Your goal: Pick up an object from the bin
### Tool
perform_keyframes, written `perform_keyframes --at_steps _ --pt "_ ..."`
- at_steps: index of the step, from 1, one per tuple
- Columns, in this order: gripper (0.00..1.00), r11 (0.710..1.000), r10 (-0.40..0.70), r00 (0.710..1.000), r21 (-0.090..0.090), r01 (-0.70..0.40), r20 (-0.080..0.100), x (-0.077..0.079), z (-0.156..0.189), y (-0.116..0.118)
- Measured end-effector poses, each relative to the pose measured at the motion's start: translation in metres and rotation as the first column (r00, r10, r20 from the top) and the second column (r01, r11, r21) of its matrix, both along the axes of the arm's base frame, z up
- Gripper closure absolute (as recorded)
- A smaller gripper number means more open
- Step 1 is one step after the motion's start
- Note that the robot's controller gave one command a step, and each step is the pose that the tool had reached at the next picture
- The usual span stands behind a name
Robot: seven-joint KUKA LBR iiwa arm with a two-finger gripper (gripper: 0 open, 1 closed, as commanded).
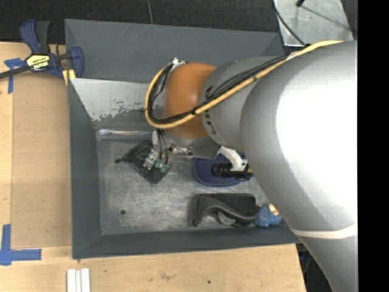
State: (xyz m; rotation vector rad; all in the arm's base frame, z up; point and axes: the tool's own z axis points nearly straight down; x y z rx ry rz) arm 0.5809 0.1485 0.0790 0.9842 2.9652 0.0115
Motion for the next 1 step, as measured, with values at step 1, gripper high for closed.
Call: perform_keyframes --at_steps 1 --pt "1.0 1.0 0.002 1.0 0.0 -0.002 -0.012 0.0016 0.0356 -0.0006"
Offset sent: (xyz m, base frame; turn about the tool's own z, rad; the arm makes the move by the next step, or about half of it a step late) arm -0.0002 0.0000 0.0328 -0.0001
